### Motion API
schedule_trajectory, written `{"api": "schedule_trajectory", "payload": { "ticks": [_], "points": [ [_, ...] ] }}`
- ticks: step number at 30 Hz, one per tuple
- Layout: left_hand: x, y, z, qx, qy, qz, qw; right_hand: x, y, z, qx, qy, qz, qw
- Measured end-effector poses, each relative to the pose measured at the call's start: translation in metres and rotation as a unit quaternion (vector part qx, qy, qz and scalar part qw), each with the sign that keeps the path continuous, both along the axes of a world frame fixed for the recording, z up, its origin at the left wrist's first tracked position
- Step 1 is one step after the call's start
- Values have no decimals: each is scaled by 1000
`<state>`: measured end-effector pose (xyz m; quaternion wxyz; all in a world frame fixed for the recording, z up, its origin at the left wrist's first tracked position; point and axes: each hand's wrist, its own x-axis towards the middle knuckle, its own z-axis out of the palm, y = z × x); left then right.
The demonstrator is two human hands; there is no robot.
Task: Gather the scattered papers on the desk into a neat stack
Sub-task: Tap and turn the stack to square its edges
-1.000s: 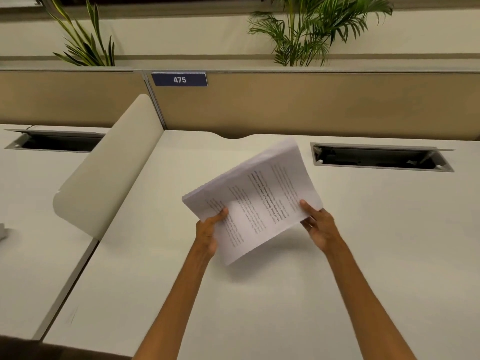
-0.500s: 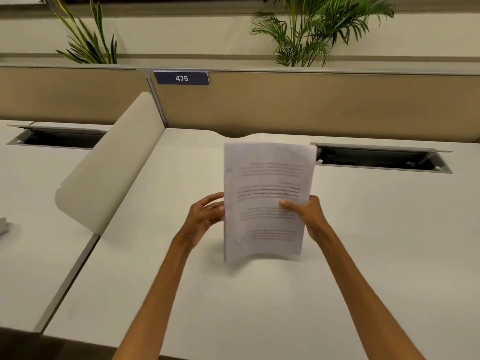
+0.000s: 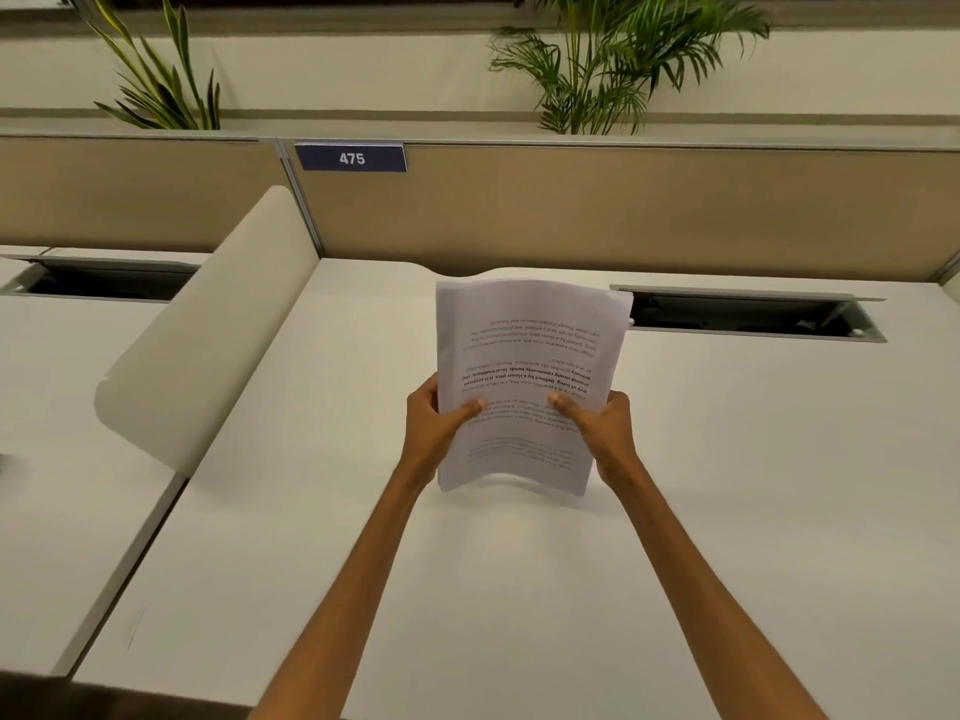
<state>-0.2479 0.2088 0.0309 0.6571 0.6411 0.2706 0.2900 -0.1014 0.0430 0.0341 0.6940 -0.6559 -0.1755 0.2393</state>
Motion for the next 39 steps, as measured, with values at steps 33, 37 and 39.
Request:
{"api": "schedule_trajectory", "payload": {
  "ticks": [33,37,39],
  "points": [
    [-4,-7,-40,-267,-84,33,959,2,-18,-52,122,235,9,964],
    [9,-22,-41,-305,-133,-13,943,-18,4,-45,192,280,43,940],
    [9,-20,-39,-290,-132,-38,947,-19,10,-40,191,249,34,949]
  ]
}}
